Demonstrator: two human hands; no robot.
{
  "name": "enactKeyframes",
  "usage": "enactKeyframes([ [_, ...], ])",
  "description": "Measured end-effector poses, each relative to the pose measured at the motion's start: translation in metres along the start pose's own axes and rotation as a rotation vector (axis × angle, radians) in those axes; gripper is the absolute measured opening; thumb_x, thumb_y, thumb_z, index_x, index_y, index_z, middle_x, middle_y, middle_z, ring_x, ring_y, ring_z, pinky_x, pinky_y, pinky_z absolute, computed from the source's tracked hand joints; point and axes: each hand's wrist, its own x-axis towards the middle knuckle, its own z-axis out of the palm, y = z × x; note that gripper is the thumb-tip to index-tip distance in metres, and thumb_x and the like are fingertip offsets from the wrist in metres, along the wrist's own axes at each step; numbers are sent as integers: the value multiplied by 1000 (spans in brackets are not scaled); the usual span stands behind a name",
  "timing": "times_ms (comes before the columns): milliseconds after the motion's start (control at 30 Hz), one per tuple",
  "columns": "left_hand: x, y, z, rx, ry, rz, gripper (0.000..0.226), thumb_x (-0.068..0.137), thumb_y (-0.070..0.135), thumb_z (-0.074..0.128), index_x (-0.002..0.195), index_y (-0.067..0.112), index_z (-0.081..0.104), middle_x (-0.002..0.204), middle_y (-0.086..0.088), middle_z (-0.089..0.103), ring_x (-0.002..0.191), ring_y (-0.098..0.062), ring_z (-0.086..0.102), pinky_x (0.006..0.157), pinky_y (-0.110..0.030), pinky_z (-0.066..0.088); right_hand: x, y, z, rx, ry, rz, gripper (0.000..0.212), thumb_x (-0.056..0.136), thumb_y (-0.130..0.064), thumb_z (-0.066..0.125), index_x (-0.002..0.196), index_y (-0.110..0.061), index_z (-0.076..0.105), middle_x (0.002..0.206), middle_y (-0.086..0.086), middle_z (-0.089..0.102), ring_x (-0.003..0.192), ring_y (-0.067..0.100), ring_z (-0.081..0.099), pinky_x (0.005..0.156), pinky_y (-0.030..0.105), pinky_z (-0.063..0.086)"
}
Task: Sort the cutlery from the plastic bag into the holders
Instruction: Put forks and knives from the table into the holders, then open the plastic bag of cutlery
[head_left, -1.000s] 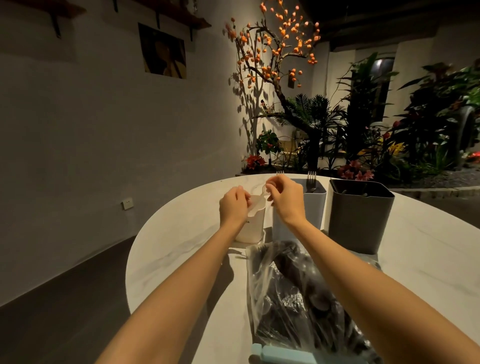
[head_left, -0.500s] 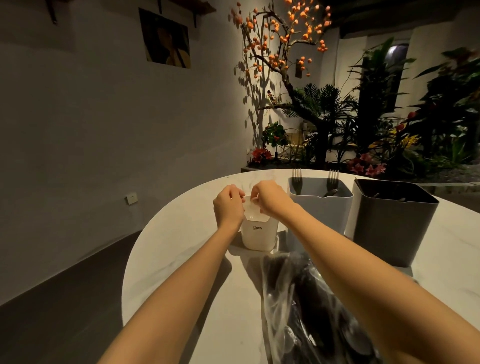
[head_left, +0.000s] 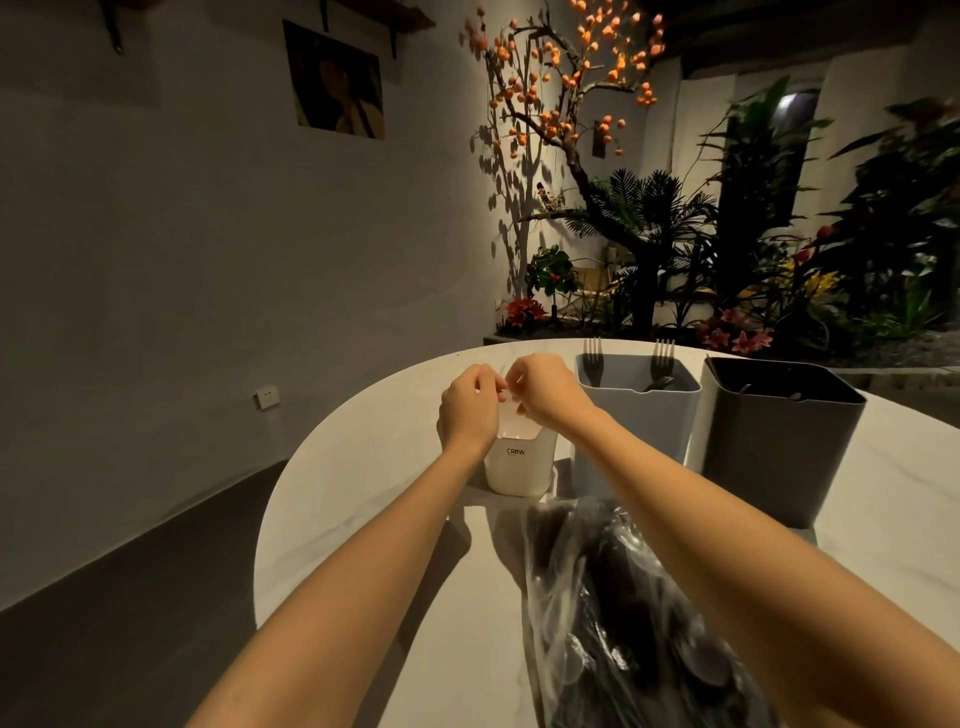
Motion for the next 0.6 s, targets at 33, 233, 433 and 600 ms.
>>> enactKeyframes([
  [33, -3, 4, -1, -3, -8, 7, 32, 100, 17, 36, 80, 14, 61, 73, 6, 58, 75, -13, 54, 72, -32, 47, -5, -1, -5, 4, 5, 1, 19, 90, 6, 52, 96, -3, 68, 93, 17, 68, 84, 32, 67, 79, 45, 57],
  [233, -30, 37, -5, -59, -91, 56, 33, 99, 17, 36, 78, 13, 60, 75, -1, 60, 73, -17, 54, 70, -34, 46, -44, 0, -33, -62, 61, 6, 13, 93, -1, 51, 93, -13, 57, 91, 11, 66, 80, 30, 66, 76, 45, 57],
  [433, -65, 60, -6, -63, -148, 69, 36, 100, 18, 34, 72, 11, 57, 77, -8, 62, 71, -20, 52, 69, -35, 45, -90, 5, -60, -95, 88, 30, 10, 96, -23, 54, 87, -27, 53, 96, 4, 69, 86, 27, 66, 81, 42, 55],
  [600, -95, 76, -6, -57, -200, 70, 37, 101, 18, 34, 75, 11, 57, 79, -8, 61, 73, -19, 52, 73, -37, 47, -125, 12, -75, -52, 121, 17, 10, 97, -28, 54, 98, -20, 60, 95, 5, 70, 85, 27, 66, 80, 44, 55],
])
